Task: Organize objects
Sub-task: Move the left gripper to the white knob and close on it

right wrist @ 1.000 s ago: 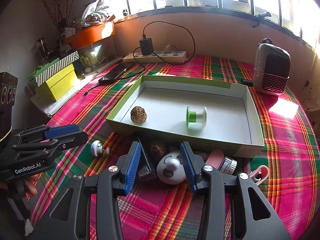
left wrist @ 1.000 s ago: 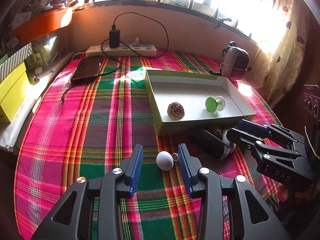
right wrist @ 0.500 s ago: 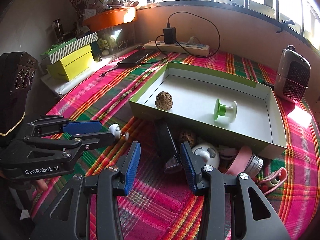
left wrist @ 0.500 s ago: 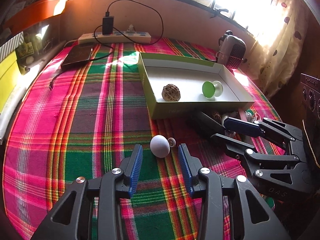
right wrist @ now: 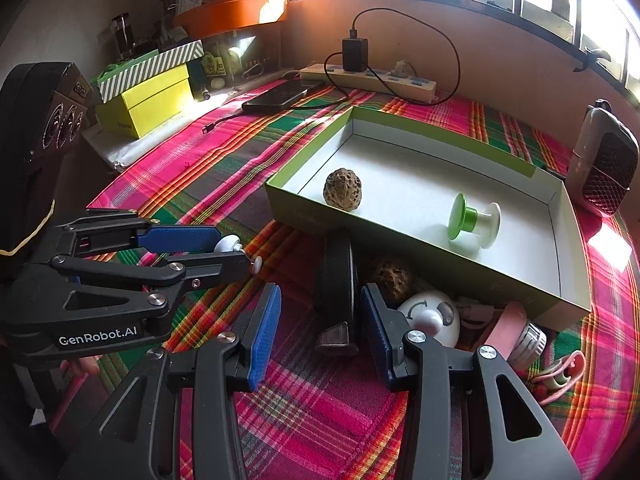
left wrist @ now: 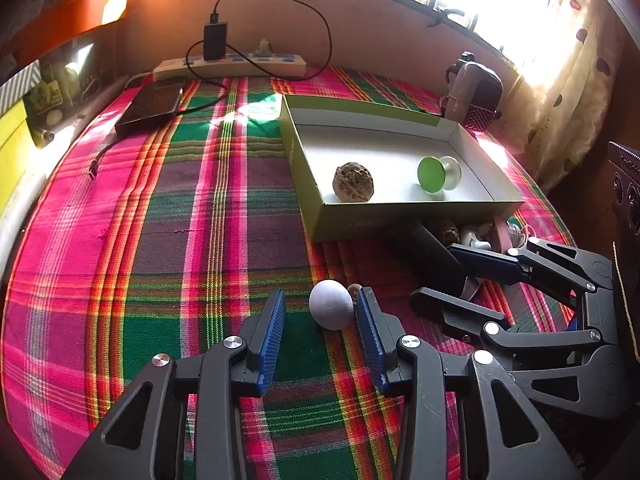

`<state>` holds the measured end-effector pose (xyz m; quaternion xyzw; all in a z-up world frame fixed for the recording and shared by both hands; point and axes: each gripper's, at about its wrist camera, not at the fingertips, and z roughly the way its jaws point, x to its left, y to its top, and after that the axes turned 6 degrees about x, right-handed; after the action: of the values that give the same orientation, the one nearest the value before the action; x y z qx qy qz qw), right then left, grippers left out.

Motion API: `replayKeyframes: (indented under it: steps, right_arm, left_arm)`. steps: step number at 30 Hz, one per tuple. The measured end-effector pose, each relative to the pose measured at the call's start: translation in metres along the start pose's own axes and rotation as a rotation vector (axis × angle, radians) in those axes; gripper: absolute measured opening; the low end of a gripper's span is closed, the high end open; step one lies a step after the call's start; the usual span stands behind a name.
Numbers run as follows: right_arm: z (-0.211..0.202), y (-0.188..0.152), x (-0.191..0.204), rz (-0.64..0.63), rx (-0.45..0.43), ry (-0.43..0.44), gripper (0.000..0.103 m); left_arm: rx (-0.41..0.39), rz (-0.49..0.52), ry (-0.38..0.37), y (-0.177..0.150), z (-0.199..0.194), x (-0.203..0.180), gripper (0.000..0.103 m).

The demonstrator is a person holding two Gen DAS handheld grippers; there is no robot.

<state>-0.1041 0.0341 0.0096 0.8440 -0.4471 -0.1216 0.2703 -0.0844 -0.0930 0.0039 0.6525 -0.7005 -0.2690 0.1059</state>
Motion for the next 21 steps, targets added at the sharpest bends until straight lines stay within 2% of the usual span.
replayKeyframes:
  steps: [16,21]
  right_arm:
    - [0.013,0.002,0.004,-0.009,0.031,0.002,0.043]
    - [0.015,0.003,0.004,-0.004,0.031,-0.012,0.043]
  left_arm:
    - [-0.001,0.005,0.014,0.006,0.004,0.006,0.035]
    - [0.0,0.025,0.038,0.008,0.006,0.002,0.035]
